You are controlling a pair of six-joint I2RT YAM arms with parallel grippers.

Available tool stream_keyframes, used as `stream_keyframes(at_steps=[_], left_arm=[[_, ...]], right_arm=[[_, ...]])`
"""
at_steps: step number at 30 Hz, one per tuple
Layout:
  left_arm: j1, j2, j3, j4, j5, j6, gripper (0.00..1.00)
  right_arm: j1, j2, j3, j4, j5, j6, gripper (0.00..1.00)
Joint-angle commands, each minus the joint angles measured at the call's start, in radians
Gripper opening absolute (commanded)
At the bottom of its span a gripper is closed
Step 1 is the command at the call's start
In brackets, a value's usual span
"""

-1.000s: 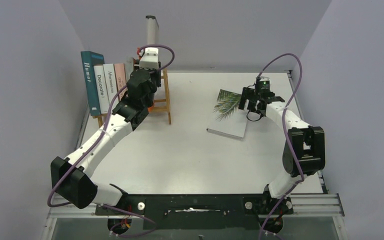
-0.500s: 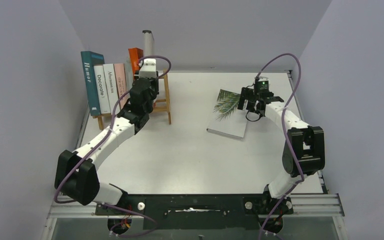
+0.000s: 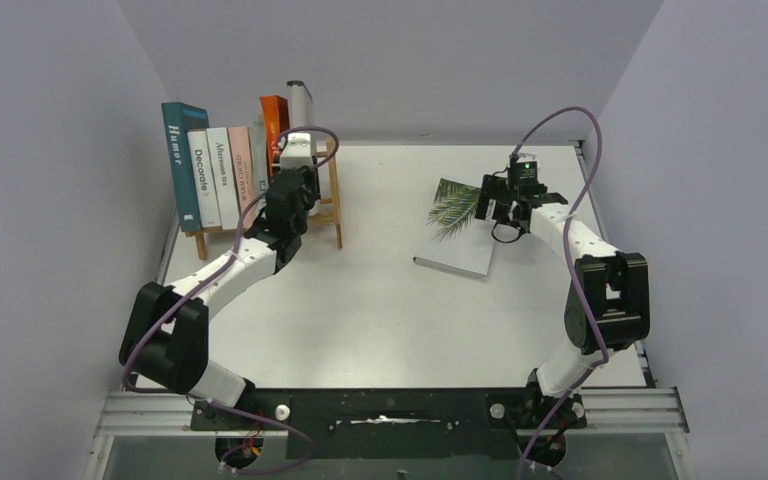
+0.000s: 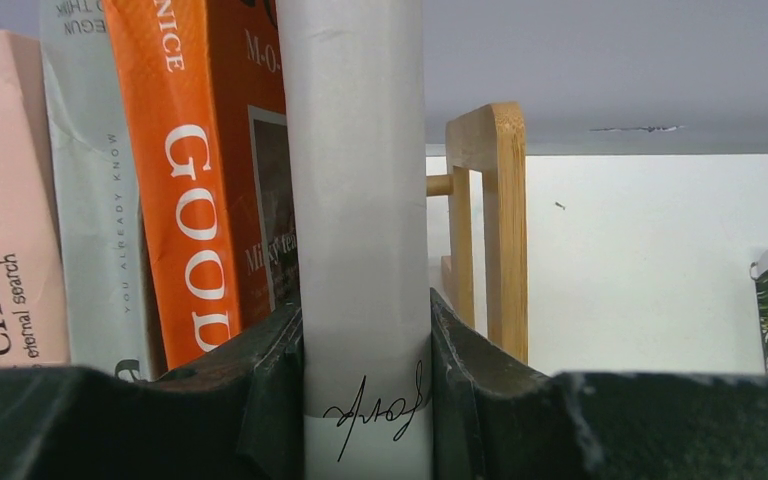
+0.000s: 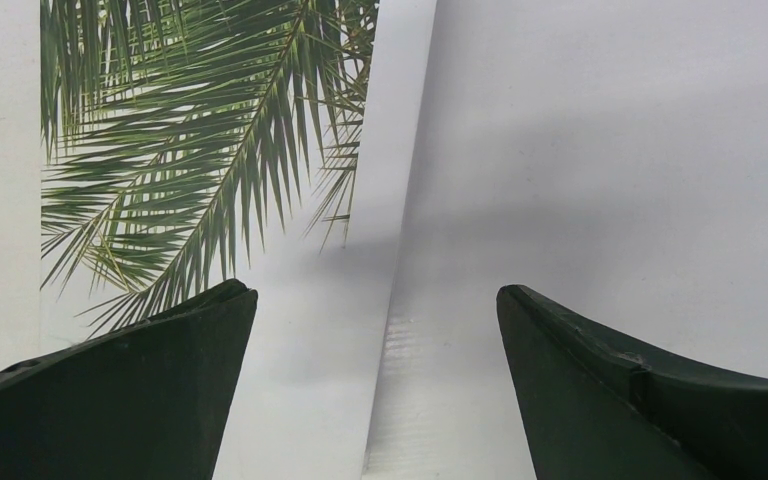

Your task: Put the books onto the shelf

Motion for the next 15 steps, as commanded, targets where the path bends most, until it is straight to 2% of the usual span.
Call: stream_keyframes(at_steps=[1,15], left_arm=[[0.011,0.013,-0.01,0.165,0.009,-0.023,0.0],[0.012,0.078,-0.094,0.318,-0.039,-0.037,0.0]], right_arm=[[0.008,-0.055,0.012,0.025,0.003,0.002,0.98],[0.008,-0.064,-0.005,0.026,0.003,-0.002,0.98]])
